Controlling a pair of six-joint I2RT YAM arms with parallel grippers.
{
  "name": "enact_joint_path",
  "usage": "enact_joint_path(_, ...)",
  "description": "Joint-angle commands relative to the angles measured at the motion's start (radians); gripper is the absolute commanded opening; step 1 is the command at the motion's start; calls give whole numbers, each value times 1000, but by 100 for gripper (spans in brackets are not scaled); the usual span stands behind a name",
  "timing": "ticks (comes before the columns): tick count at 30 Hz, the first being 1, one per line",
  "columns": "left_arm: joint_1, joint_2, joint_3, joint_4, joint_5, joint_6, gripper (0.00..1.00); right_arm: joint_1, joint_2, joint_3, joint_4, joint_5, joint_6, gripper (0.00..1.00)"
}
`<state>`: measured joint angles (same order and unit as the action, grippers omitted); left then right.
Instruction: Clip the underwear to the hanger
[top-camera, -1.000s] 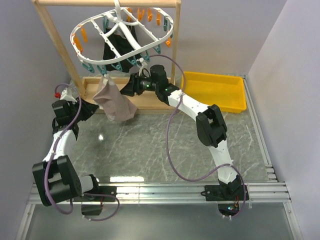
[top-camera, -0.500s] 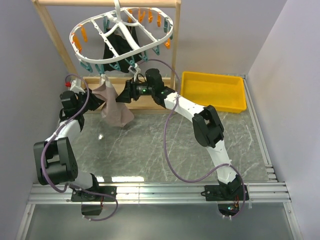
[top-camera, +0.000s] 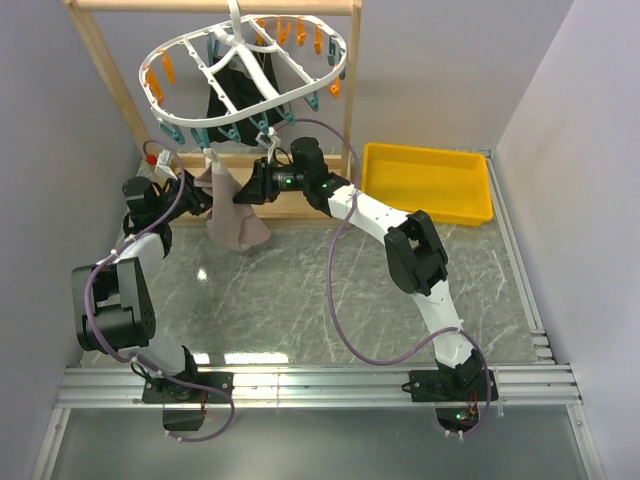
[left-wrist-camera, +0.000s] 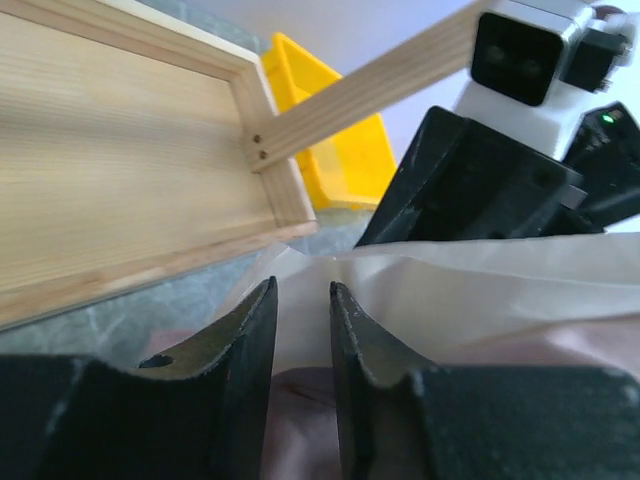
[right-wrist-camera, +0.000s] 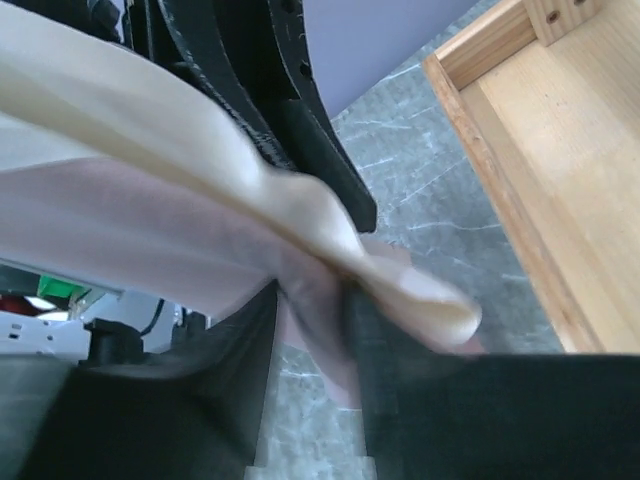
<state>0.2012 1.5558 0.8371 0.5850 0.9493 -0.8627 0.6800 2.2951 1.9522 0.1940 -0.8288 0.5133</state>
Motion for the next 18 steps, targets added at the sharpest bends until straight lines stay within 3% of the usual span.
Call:
enact_joint_path(1,-6,-17,52,70,94,-29,33,-3,-34,8,59,-36,21,33)
enact_joint_path(2,-3,-26,56,15,79,-10,37,-2,-45,-15,71,-33,31,16)
enact_joint_path(4,-2,-62,57,-33,57,43,44,-3,-80,-38,87,-9,30,2)
enact_joint_path(8,38,-151,25,-108,-62,93,68,-4,-146,-96,87,51,16,0)
enact_joint_path(18,185,-532,-44,-450,-213,243,78,13,-365,-315,119,382,24,0)
